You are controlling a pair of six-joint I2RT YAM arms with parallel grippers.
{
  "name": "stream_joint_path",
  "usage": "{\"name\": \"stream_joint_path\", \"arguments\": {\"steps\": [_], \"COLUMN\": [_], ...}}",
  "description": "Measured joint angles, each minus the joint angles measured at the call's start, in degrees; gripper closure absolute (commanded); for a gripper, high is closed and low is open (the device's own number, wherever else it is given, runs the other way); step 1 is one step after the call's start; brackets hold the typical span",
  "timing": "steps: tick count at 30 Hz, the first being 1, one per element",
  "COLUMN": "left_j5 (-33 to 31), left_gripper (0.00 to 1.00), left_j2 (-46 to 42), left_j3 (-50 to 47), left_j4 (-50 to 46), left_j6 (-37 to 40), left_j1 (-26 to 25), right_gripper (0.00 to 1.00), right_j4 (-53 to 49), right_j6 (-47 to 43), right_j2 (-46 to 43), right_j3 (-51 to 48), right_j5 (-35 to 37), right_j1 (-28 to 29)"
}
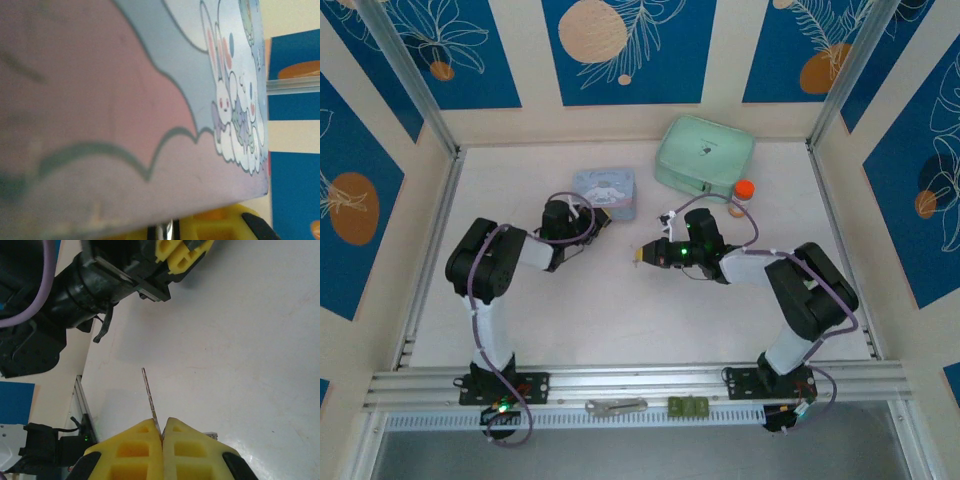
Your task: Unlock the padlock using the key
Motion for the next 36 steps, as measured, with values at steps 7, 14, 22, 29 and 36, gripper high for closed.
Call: {"name": "stream_joint_path", "arguments": {"steps": [7,14,22,29,36], "left_j5": [0.7,0.7,0.6,0.7,0.4], "left_gripper": [1.0,1.0,1.0,1.0,1.0], "left_j2": [-0.9,-1.9,-1.8,-1.1,-1.1], "left_j3": [-4.7,-7.4,-8.9,-9.2,-10.9], "left_j4": [8.3,11.6,17.6,20.8,21.0], "left_j6": [-6.9,-9.5,-12.2,-13.2,-12.7], "left_j1": [-2.3,-4.7,-7.3,-7.4,-7.4], "right_gripper": [1.0,1.0,1.0,1.0,1.0], "right_j4": [6.9,14.8,18.0,18.7,19.3], "right_j6": [4.8,9.9,11.7,12.3,12.5], "right_j2": [7.3,12.1,14.3,15.0,15.0], "right_j3": [0.5,1.3,3.7,3.8,3.8], "right_j5": [-4.0,-7.0,-8.6,-8.8,-9.0], "right_j1": [-0.6,-2.5,-2.7,-3.3,-3.5]}}
